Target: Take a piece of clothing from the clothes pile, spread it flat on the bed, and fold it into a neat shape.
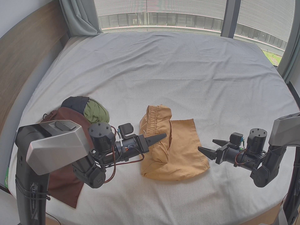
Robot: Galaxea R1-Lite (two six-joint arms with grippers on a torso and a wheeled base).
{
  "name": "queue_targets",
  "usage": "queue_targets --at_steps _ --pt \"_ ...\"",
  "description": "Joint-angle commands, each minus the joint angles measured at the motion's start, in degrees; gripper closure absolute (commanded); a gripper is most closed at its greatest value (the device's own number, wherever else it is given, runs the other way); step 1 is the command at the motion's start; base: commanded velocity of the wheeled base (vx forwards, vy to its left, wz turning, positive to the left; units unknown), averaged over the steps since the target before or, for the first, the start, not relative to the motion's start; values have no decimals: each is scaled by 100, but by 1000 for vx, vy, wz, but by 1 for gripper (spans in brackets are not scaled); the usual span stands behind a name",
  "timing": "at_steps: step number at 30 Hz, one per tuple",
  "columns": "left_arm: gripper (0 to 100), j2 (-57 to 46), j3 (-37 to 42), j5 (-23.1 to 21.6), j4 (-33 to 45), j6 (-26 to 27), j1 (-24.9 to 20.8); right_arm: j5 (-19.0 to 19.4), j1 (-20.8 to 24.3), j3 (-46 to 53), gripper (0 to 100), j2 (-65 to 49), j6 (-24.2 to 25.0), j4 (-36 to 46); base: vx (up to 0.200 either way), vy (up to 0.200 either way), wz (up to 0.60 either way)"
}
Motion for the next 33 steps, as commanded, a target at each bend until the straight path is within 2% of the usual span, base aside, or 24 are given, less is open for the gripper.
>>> queue_targets --at_steps 1,11,33 --pt "100 228 -226 17 6 -38 -93 -21 14 -108 0 -66 90 -3 0 0 0" --pt "100 545 -578 140 6 -90 -278 -30 5 -213 0 -66 134 -12 0 0 0" --pt "100 782 -868 430 15 -99 -304 -21 32 -301 0 -48 178 -3 0 0 0"
